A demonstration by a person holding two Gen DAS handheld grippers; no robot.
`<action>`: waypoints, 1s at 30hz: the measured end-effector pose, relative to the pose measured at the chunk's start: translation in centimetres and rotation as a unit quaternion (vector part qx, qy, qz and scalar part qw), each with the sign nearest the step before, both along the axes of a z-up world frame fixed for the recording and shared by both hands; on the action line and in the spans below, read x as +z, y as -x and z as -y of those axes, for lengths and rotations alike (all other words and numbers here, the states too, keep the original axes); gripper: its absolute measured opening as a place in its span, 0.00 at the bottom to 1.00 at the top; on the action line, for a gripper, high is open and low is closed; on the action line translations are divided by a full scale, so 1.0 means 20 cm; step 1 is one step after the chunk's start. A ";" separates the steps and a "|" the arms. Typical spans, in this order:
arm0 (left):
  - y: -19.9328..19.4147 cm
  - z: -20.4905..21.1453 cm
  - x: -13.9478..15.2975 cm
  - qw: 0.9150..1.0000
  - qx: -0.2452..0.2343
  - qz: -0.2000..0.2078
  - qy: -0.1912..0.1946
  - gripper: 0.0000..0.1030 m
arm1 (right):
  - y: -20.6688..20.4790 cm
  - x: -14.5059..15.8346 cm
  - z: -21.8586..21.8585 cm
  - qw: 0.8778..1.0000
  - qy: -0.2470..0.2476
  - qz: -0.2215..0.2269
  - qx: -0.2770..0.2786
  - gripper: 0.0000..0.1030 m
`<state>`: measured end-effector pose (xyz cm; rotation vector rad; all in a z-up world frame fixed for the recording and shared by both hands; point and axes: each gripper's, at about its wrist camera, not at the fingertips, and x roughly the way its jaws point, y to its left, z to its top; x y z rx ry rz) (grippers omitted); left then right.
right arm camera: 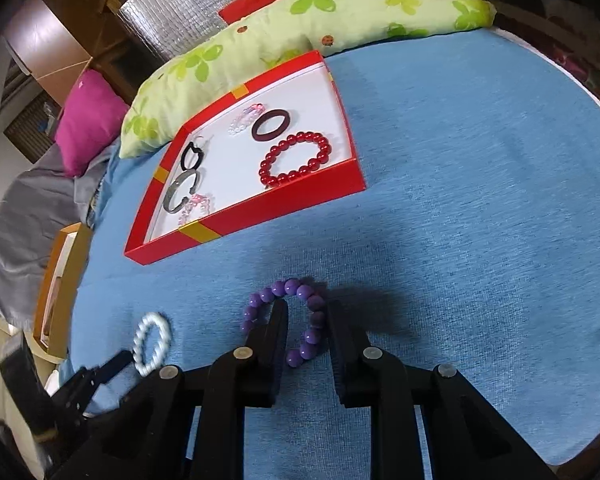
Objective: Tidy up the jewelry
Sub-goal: 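Move the left tool to the white pearl bracelet while the right tool approaches the purple bracelet, then grasp the white pearl bracelet with the left tool while the right tool grasps the purple bracelet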
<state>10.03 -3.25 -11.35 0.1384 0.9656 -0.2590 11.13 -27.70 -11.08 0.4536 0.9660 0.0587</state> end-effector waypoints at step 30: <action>0.02 -0.11 0.14 0.999 0.015 0.035 0.002 1.00 | 0.00 -0.05 -0.12 0.992 0.124 -0.001 0.028 0.22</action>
